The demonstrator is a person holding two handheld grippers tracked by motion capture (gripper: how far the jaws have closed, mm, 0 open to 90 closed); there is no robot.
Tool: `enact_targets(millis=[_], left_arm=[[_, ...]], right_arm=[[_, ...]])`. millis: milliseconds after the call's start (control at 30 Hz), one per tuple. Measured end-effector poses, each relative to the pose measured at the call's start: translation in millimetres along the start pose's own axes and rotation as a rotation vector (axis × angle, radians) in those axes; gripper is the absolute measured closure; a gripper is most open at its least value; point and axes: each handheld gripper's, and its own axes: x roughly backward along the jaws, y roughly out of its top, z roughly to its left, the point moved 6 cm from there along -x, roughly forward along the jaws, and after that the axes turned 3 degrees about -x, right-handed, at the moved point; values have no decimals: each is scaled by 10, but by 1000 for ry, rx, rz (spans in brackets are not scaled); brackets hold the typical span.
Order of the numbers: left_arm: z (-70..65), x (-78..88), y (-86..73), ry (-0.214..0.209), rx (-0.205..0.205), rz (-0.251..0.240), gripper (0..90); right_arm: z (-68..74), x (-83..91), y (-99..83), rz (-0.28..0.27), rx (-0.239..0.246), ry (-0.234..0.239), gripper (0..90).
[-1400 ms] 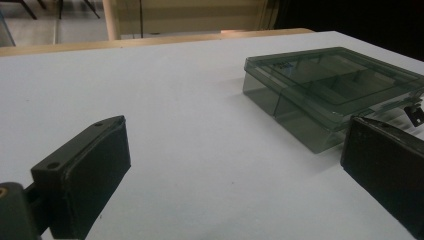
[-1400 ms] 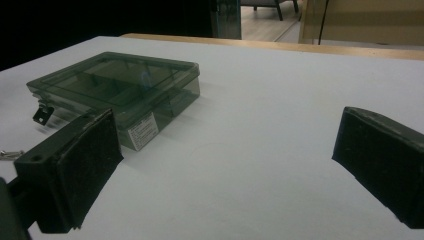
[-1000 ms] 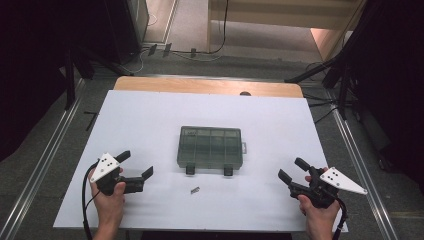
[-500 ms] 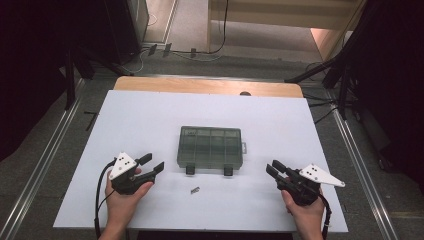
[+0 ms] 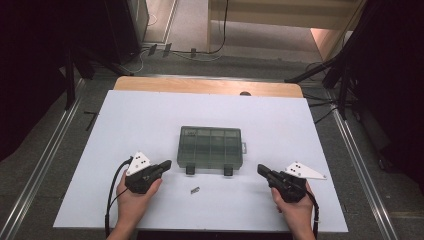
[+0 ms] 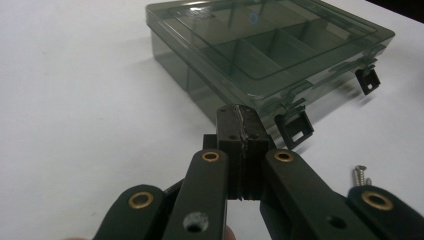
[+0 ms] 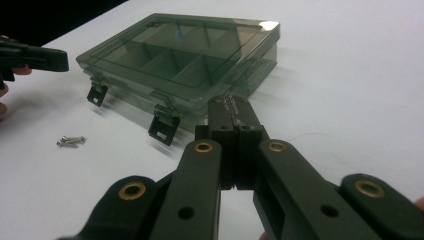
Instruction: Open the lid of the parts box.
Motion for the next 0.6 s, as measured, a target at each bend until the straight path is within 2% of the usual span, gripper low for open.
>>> enact_targets(millis=[167, 300, 433, 467, 600], left_arm=[[-20, -40, 0, -23, 0, 16, 900], [-28, -62, 5, -33, 9, 27, 900], [-58, -82, 27, -54, 24, 45, 900], [-74, -100, 26, -61, 23, 65, 900], [-92, -151, 0, -70, 37, 92, 900]], right_arm=[[75, -94, -10, 39, 35, 4, 900], [84, -145, -20, 50, 53, 7, 900], [74, -204, -29, 68, 32, 10, 900], [71, -214, -32, 75, 22, 12, 900], [64, -270, -54, 110, -4, 17, 900]])
